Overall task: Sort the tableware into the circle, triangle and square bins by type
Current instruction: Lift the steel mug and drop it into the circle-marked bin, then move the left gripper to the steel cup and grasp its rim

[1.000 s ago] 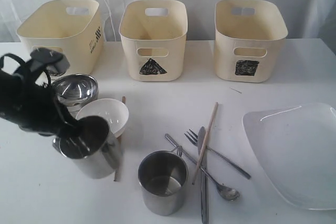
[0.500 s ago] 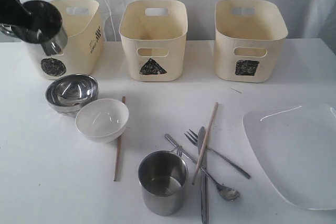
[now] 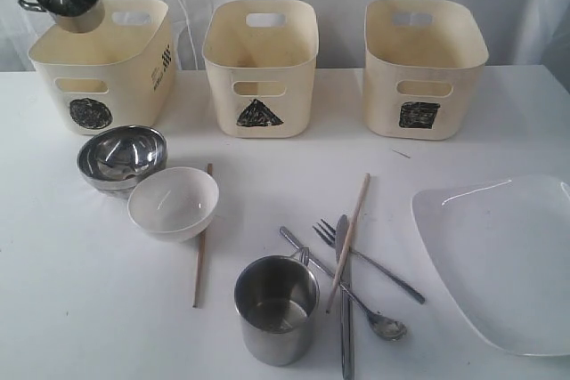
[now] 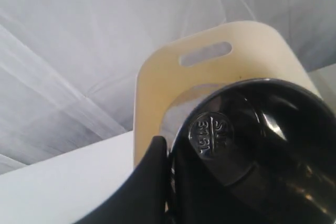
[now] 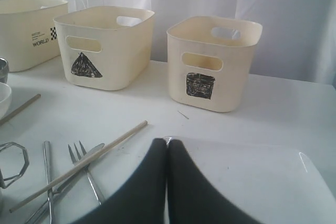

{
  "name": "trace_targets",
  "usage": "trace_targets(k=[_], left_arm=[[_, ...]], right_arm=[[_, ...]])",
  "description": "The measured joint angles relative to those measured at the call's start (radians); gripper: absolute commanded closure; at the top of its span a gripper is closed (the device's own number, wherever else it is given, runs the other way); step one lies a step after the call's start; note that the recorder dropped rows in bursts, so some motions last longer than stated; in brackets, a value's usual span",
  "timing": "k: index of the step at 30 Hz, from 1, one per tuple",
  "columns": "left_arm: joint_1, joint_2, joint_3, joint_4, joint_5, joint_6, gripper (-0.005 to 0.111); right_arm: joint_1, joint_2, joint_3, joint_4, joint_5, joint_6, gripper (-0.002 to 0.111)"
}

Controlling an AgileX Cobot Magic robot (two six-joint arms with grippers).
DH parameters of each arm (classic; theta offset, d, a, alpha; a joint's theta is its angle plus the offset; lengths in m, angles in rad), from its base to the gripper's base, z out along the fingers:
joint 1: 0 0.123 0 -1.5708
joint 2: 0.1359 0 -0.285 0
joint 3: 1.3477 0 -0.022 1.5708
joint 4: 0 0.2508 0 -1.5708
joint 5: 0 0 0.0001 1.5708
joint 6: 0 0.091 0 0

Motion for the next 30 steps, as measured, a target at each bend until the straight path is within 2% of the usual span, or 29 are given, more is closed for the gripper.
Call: trace_targets(k=[5, 8, 13, 18, 24, 30], left_arm=[[0.000, 0.119, -0.029, -0.013, -0.002, -0.016, 0.082], [0.000, 0.151, -0.029, -0.046, 0.000, -0.023, 0.074], [0.000, 0.153, -0.035, -0.072, -0.003, -0.025, 0.074], [-0.009, 0.106, -0.035, -0.086, 0.101, -0.025, 0.073], [-0.072, -0.027, -0.027, -0.165, 0.287, 0.084, 0.073], [-0.162, -0.147, 0.081, -0.341, 0.456, 0.206, 0.073]], right_arm=[[0.000, 0.000, 0.000, 0.000, 0.000, 0.000, 0.108], [0.000, 0.000, 0.000, 0.000, 0.000, 0.000, 0.108], [0.000, 0.000, 0.000, 0.000, 0.000, 0.000, 0.108], [0.000, 0.000, 0.000, 0.000, 0.000, 0.000, 0.108], [0.000, 0.000, 0.000, 0.000, 0.000, 0.000, 0.108], [0.000, 0.000, 0.000, 0.000, 0.000, 0.000, 0.108]])
